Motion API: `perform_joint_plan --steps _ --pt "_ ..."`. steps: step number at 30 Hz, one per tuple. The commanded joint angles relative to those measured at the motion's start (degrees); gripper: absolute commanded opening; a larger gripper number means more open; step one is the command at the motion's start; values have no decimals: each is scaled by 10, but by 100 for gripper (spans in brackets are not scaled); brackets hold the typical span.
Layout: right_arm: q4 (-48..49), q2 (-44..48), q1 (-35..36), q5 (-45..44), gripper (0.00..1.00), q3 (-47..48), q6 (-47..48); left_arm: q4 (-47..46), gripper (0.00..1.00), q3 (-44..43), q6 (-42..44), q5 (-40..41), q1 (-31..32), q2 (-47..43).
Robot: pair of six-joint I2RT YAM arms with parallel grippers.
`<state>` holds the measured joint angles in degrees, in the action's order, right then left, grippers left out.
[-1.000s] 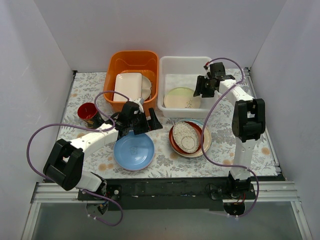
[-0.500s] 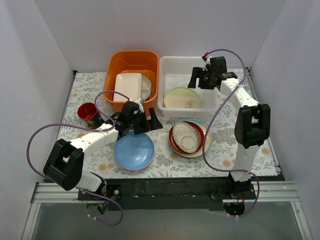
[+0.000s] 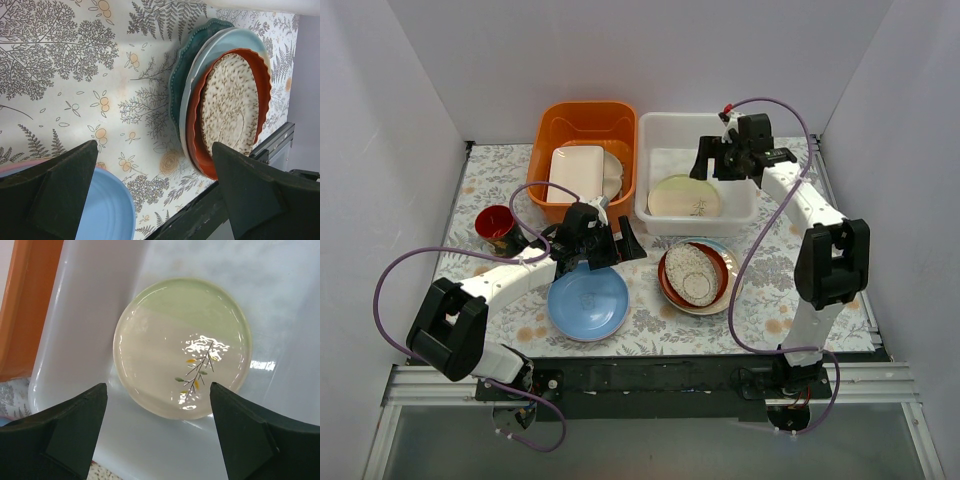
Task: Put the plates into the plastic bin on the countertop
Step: Pick up the plate at the center of the board.
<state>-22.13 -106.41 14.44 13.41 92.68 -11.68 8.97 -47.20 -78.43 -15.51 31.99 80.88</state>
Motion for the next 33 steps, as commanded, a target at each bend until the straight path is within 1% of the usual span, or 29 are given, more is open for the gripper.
perform_joint_plan --steps 1,9,21,33 --pt "14 57 9 10 91 -25 17 -1 98 -12 1 -10 -3 -14" --pt "31 145 13 17 91 -124 14 -7 98 -16 -3 -12 -3 -8" --pt "24 259 24 29 89 -227 5 -22 98 -11 -9 -29 -3 -6" --pt "8 309 32 50 84 -318 10 -33 98 -3 -14 -34 -2 0"
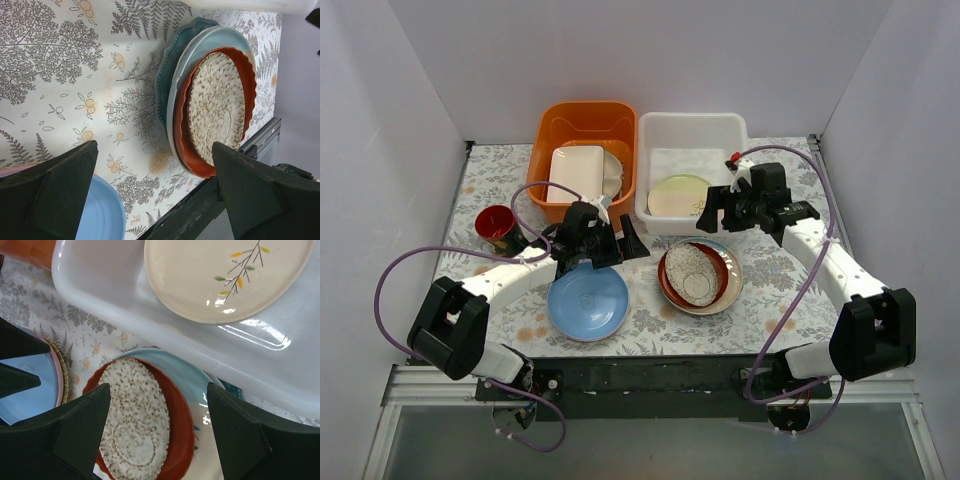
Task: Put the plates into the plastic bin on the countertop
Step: Pick up the plate at the center of the board.
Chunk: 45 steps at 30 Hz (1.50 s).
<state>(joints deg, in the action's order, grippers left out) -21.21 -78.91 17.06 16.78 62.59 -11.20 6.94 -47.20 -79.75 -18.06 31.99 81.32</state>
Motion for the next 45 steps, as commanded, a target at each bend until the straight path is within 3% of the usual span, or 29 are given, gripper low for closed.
perform_joint_plan --steps 1,15,37,45 --pt "-3 39 7 16 83 -22 6 -12 98 -2 -1 -8 -2 -5" --pt "-31 109 18 20 71 -98 0 -20 98 2 -2 -11 -2 1" --pt "-69 158 22 25 36 -163 -11 -26 98 7 -8 -14 -2 2" --pt "-84 146 22 18 35 -167 -5 -28 98 10 -9 -15 -2 4"
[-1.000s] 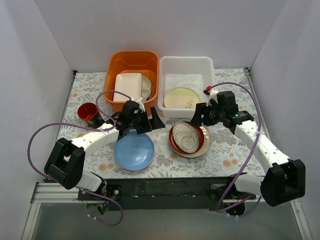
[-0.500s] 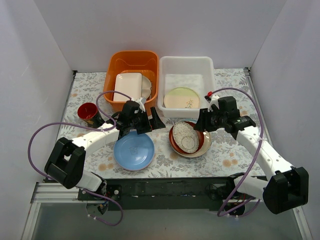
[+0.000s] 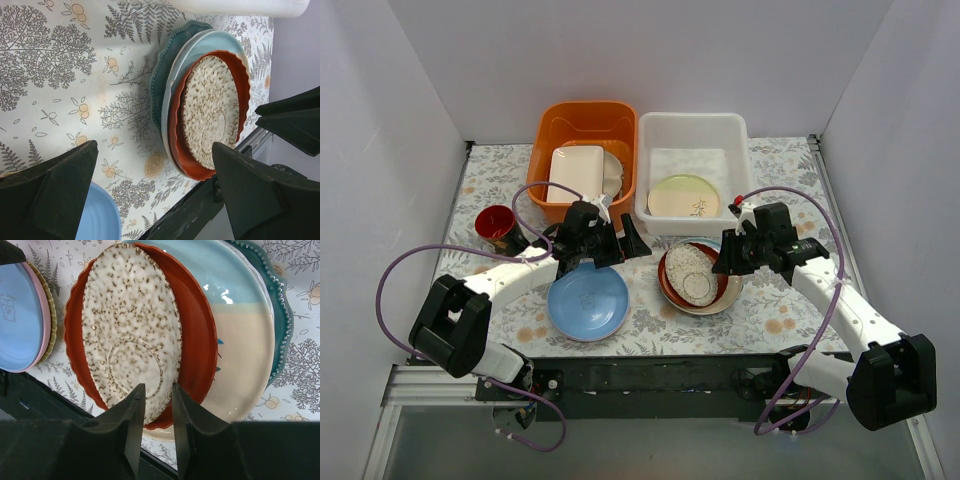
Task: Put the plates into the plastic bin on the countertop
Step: Pick up the plate at the center of the board.
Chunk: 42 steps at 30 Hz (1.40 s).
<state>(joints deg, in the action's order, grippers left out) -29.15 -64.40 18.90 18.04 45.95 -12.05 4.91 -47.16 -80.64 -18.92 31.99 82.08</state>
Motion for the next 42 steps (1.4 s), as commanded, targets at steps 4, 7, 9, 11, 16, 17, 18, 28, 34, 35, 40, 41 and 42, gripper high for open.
perform_joint_plan --steps 4,7,9,11,16,17,18,28,34,35,40,41,42 --pt "-6 -9 4 11 34 -4 5 -8 98 8 0 -9 -2 -3" --pt "-8 -11 4 11 33 -8 7 -8 98 8 0 -7 -3 -3" --pt "-9 -13 4 9 33 -10 9 -8 98 7 1 -9 -3 -3" --pt "-7 -15 4 13 33 -16 10 -8 98 8 1 -9 -3 -3" --pt "-3 -24 4 20 35 -25 9 -7 98 8 0 -9 -2 -2" --pt "-2 -25 4 20 35 -28 10 -7 98 8 1 -9 -3 -3" --pt "-2 -27 4 19 35 -28 12 -7 98 8 1 -9 -2 -3" --pt "3 -53 4 24 34 -31 14 -2 98 0 5 -10 -2 1" --pt "1 -69 6 15 33 -32 15 -2 98 -5 5 -12 -3 7" --pt "1 -72 6 12 33 -32 15 -1 98 -7 6 -13 -2 8" --pt "1 -83 7 4 26 -32 14 -1 98 -9 7 -16 -2 12" --pt "1 -83 7 2 19 -31 15 -1 98 -9 7 -16 -2 12" --pt "1 -83 7 1 15 -30 13 -1 98 -10 7 -15 -2 12"
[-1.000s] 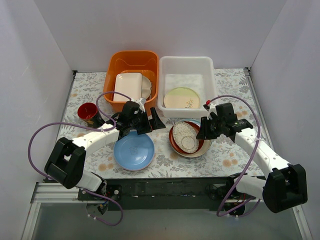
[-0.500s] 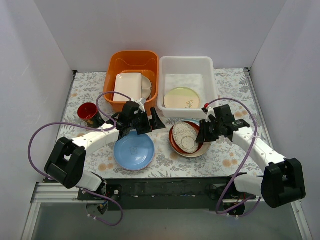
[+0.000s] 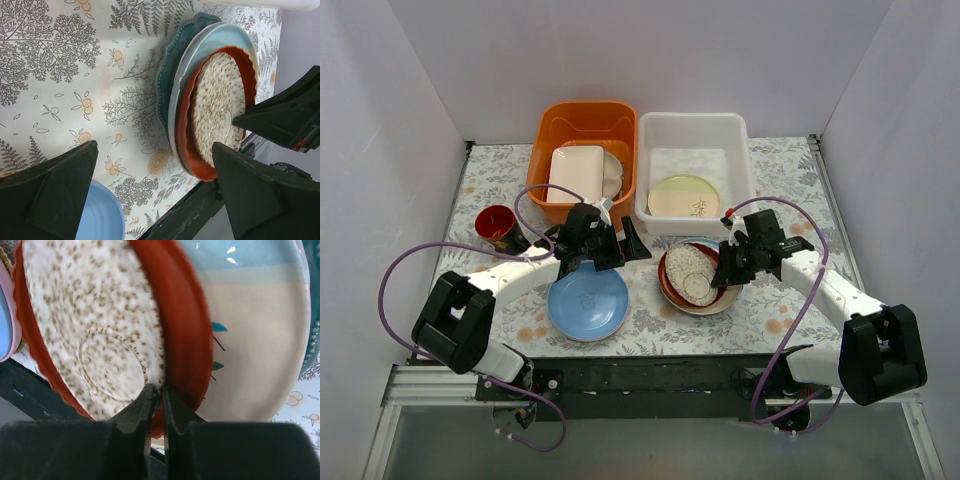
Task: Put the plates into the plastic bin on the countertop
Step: Pick up the plate at the center of the board.
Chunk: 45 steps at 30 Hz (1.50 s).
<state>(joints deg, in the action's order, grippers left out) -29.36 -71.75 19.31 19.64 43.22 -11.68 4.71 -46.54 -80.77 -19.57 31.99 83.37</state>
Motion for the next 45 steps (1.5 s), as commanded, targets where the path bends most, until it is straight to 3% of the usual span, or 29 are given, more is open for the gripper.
perform_joint_plan --steps 1,2,5,45 --pt "4 -9 3 -15 11 -2 10 2 98 -17 7 -9 -3 0" --pt "4 -8 2 -18 6 0 9 2 98 -17 8 -9 -2 1" --pt "3 -5 3 -24 1 5 7 3 98 -18 9 -9 -2 1" --pt "-9 25 3 -18 1 63 3 -3 98 -5 4 -2 -3 -15"
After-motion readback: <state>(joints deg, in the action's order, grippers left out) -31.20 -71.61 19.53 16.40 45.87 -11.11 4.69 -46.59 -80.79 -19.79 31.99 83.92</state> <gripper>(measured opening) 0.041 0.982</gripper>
